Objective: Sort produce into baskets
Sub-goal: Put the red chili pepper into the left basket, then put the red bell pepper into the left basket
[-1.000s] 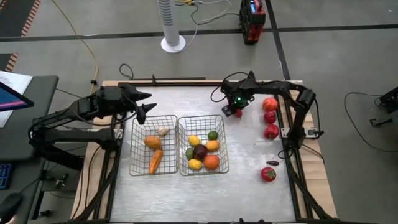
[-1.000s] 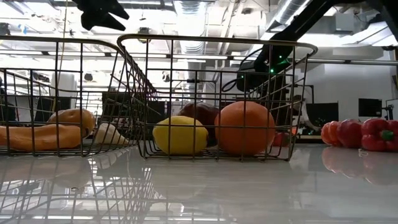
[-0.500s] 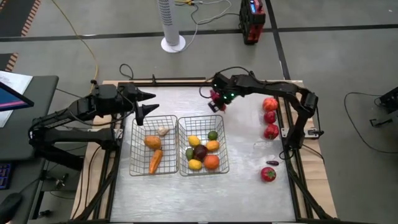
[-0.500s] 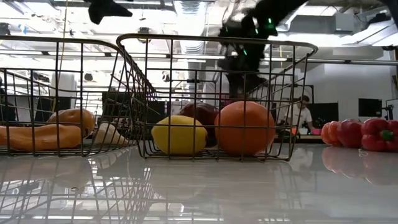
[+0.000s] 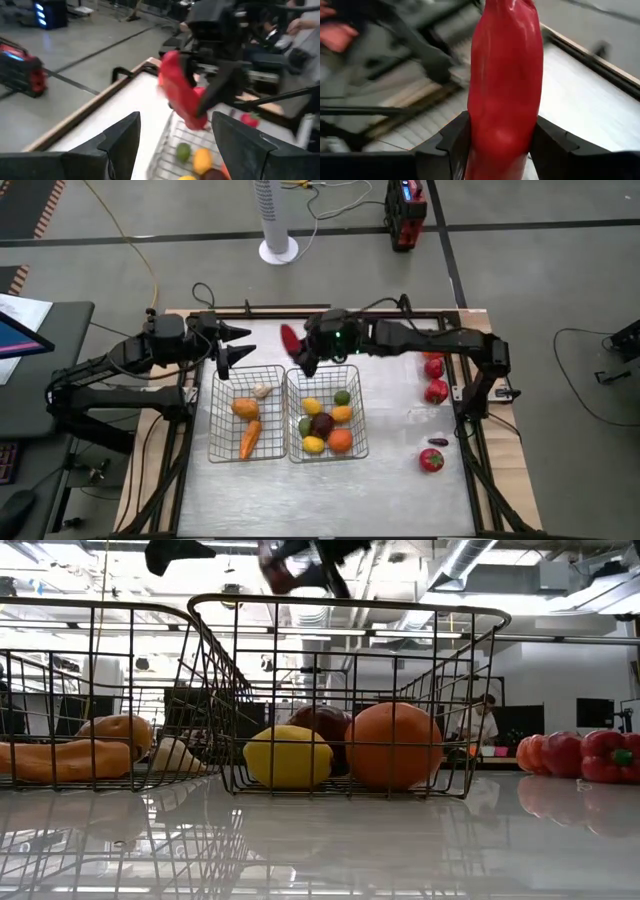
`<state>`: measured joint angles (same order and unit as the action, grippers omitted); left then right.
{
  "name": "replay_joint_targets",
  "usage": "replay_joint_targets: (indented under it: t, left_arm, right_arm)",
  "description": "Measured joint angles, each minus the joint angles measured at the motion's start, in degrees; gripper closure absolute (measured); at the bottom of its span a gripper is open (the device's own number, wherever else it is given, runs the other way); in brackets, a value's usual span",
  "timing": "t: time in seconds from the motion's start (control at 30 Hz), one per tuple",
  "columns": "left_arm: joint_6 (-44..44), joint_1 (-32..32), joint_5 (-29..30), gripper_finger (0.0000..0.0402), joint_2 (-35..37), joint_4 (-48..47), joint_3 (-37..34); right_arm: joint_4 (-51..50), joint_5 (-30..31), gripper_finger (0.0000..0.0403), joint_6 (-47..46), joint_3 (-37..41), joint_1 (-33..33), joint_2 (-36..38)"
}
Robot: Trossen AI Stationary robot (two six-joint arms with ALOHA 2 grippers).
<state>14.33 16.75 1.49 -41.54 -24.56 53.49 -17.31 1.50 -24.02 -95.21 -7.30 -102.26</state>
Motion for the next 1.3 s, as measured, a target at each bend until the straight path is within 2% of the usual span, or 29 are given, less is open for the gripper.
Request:
replay_joint_targets:
  t: [0.17, 0.37, 0.5, 0.67, 0.9, 1.0, 1.13, 1.3]
  left_arm:
    - [8.5, 0.0, -6.3, 0.0168, 0.4, 5.9, 0.0]
    - [12.3, 0.0, -12.0, 0.0168, 1.9, 17.9, 0.0]
    - [12.2, 0.0, -12.1, 0.0168, 3.1, 22.4, 0.0]
    - [12.3, 0.0, -11.3, 0.0168, 3.8, 22.6, 0.0]
    - [12.5, 0.0, -11.3, 0.0168, 3.7, 22.4, 0.0]
    - [12.5, 0.0, -11.4, 0.0168, 3.7, 21.2, 0.0]
    - [12.5, 0.0, -11.6, 0.0168, 3.7, 18.7, 0.0]
    - [11.7, 0.0, -11.4, 0.0168, 3.7, 15.7, 0.0]
  right_arm:
    - [7.1, 0.4, 0.0201, -0.1, 0.0, 4.9, -0.1]
    - [10.3, 3.9, 0.0200, -0.1, 0.0, 7.9, -0.1]
    - [10.8, 4.9, 0.0200, -2.6, 0.0, 8.5, -0.2]
    - [13.8, 5.1, 0.0200, -3.2, 0.0, 8.5, -0.2]
    - [18.4, 4.2, 0.0200, -3.1, 0.0, 8.7, -4.9]
    - [18.9, 2.0, 0.0199, -3.6, 0.0, 8.9, -7.9]
    - [18.3, -2.8, 0.0172, -5.8, 0.0, 8.5, -11.2]
    - [17.8, -8.3, 0.0104, -9.4, -0.1, 7.1, -13.3]
